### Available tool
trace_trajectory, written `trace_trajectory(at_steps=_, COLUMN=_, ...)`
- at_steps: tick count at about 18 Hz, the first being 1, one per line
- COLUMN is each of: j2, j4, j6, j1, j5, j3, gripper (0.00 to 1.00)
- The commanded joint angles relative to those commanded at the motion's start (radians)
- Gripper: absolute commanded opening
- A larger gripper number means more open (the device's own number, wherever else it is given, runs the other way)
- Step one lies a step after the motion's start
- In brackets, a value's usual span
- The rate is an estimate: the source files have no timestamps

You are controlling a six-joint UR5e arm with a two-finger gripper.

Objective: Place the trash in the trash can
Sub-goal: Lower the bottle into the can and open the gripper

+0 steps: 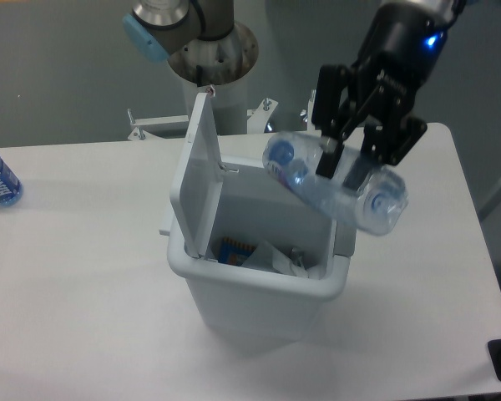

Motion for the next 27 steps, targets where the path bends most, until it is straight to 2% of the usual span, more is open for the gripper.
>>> trace_trajectory(at_steps=3, j2=-0.021, j4=0.029, j6=0.012, j1=-0.017, j5=0.000, j3=-0.005, gripper=0.44)
trace_trajectory(at_steps=7, j2=-0.040, j4=0.055, j6=0.032, j1=-0.038, j5=0.011, j3=-0.041, gripper=0.45)
trace_trajectory(at_steps=8, j2=-0.035, j4=0.057, j6=0.055, j1=-0.040, j5=0.011, j3=-0.061, gripper=0.50)
trace_trajectory(at_steps=10, j2=-0.032, j4=0.057, j6=0.072, j1=-0.041, j5=0.011, j3=-0.072, gripper=0.53)
trace_trajectory(at_steps=12, j2=-0.034, j4=0.058, j6=0.094, j1=-0.041, j5=0.011, j3=-0.080, gripper=0.64)
trace_trajectory(at_steps=16, j2=-0.026, j4=0.060, j6=0.138, j1=-0.040, j5=0.011, j3=-0.110, gripper=0.77)
trace_trajectory(at_steps=20, j2=-0.021, j4=0.058, j6=0.138, j1=-0.038, j5=0.011, j3=-0.112, gripper=1.00)
trace_trajectory(at_steps=24, j2=-0.020, j4=0.055, j6=0.137, j1=-0.029, j5=0.011, j3=-0.110, gripper=1.00)
trace_trajectory(at_steps=27, j2=-0.018, j4=0.057, j6=0.140, j1=0.007, j5=0.009, j3=-0.107, gripper=1.00)
